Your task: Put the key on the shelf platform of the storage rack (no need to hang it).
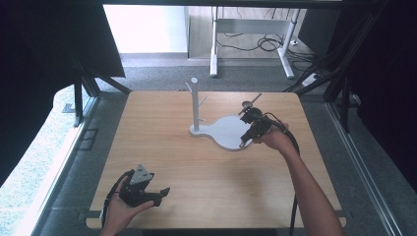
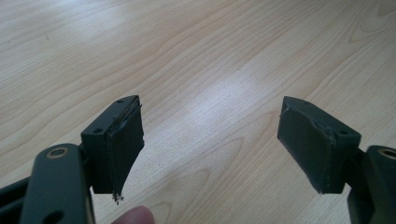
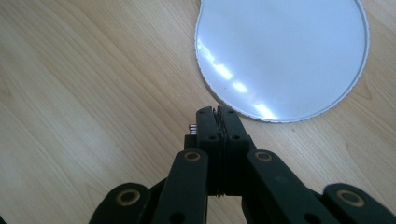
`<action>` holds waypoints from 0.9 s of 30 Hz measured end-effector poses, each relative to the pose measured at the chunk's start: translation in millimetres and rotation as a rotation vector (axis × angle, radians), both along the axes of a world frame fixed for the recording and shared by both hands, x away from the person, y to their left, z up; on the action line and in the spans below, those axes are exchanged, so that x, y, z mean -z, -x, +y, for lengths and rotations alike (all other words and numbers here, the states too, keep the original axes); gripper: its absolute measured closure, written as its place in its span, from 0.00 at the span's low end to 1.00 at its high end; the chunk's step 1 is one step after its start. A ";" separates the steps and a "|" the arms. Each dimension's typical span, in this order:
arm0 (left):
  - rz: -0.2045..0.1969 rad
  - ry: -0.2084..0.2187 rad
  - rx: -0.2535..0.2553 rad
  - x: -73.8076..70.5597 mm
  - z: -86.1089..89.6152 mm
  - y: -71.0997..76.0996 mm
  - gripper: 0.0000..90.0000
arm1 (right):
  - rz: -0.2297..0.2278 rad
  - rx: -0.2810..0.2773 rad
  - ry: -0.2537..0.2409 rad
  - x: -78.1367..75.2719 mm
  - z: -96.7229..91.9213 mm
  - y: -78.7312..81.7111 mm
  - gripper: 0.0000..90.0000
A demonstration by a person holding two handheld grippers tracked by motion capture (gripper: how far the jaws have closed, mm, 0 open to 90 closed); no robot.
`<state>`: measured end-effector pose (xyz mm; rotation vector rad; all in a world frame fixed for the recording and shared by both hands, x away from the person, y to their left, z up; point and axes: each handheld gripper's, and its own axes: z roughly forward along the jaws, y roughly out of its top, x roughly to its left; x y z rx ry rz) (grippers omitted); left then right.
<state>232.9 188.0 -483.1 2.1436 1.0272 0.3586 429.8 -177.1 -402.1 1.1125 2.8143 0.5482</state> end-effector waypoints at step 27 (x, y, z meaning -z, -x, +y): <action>-0.001 0.003 0.000 -0.6 1.7 -0.1 0.25 | 0.017 0.053 0.024 6.8 7.3 -30.3 1.00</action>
